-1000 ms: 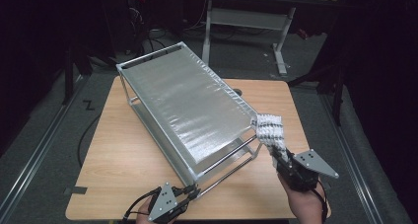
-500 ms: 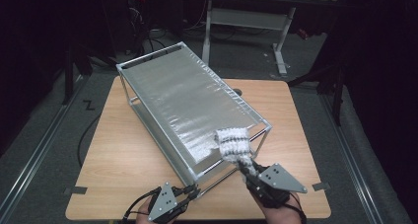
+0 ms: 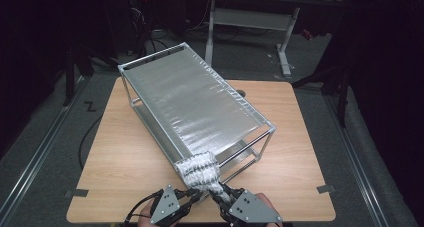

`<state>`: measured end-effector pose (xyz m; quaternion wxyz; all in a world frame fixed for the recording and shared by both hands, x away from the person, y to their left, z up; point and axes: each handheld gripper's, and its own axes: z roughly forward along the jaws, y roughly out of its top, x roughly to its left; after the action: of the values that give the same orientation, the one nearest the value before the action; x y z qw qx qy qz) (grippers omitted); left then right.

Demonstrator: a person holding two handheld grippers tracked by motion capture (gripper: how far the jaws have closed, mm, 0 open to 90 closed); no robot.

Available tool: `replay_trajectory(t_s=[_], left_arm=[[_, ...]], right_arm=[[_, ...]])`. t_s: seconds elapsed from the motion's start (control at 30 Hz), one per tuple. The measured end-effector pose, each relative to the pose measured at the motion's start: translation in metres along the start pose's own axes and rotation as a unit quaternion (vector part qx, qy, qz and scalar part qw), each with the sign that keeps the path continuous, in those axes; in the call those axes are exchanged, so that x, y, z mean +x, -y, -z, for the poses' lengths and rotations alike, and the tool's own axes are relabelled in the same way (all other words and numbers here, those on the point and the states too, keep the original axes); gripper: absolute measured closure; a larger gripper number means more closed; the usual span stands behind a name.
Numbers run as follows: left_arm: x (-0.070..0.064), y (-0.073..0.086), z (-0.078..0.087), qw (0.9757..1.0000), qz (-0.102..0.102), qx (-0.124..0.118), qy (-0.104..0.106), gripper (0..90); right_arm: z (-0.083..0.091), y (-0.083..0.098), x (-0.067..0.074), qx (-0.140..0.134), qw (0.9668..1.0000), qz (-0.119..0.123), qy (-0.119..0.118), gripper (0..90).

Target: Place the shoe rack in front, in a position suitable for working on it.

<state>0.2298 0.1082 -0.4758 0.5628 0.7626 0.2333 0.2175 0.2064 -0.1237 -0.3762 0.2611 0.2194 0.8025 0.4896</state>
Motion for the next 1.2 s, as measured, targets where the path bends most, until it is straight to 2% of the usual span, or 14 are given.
replay_trajectory(t_s=[0.1, 0.23, 0.4, 0.6, 0.7, 0.8, 0.97, 1.03, 1.1, 1.2], left_arm=[[0.000, 0.000, 0.000, 1.0000, -0.001, 0.000, -0.001, 80.0], [0.000, 0.000, 0.000, 1.0000, -0.001, 0.000, 0.000, 80.0], [0.000, 0.000, 0.000, 1.0000, 0.001, 0.000, 0.000, 80.0], [0.000, 0.000, 0.000, 1.0000, 0.001, 0.000, 0.001, 80.0], [0.000, 0.000, 0.000, 1.0000, 0.001, 0.000, 0.002, 80.0], [0.000, 0.000, 0.000, 1.0000, 0.002, -0.001, 0.003, 80.1], [-0.001, 0.000, 0.000, 1.0000, 0.001, 0.000, 0.004, 80.0], [-0.001, 0.000, 0.000, 1.0000, 0.001, 0.000, 0.005, 80.0], [-0.001, 0.000, 0.000, 1.0000, 0.001, -0.001, 0.006, 80.1], [-0.001, 0.000, -0.001, 1.0000, 0.001, -0.001, 0.005, 80.0]], right_arm=[[0.000, 0.000, -0.002, 0.001, 1.0000, 0.000, 0.003, 72.6], [-0.001, 0.003, -0.012, 0.003, 0.9998, -0.012, 0.013, 72.5], [0.001, 0.008, -0.032, 0.006, 0.9987, -0.035, 0.035, 72.6], [0.003, 0.017, -0.060, 0.008, 0.9953, -0.066, 0.071, 72.5], [0.005, 0.023, -0.077, 0.008, 0.9921, -0.086, 0.092, 72.5], [0.008, 0.030, -0.094, 0.010, 0.9873, -0.110, 0.114, 72.5], [0.016, 0.044, -0.123, 0.013, 0.9756, -0.140, 0.169, 72.3], [0.021, 0.049, -0.132, 0.011, 0.9705, -0.159, 0.181, 72.3], [0.024, 0.052, -0.138, 0.010, 0.9680, -0.167, 0.187, 72.3], [0.026, 0.052, -0.139, 0.009, 0.9676, -0.167, 0.189, 72.3]])
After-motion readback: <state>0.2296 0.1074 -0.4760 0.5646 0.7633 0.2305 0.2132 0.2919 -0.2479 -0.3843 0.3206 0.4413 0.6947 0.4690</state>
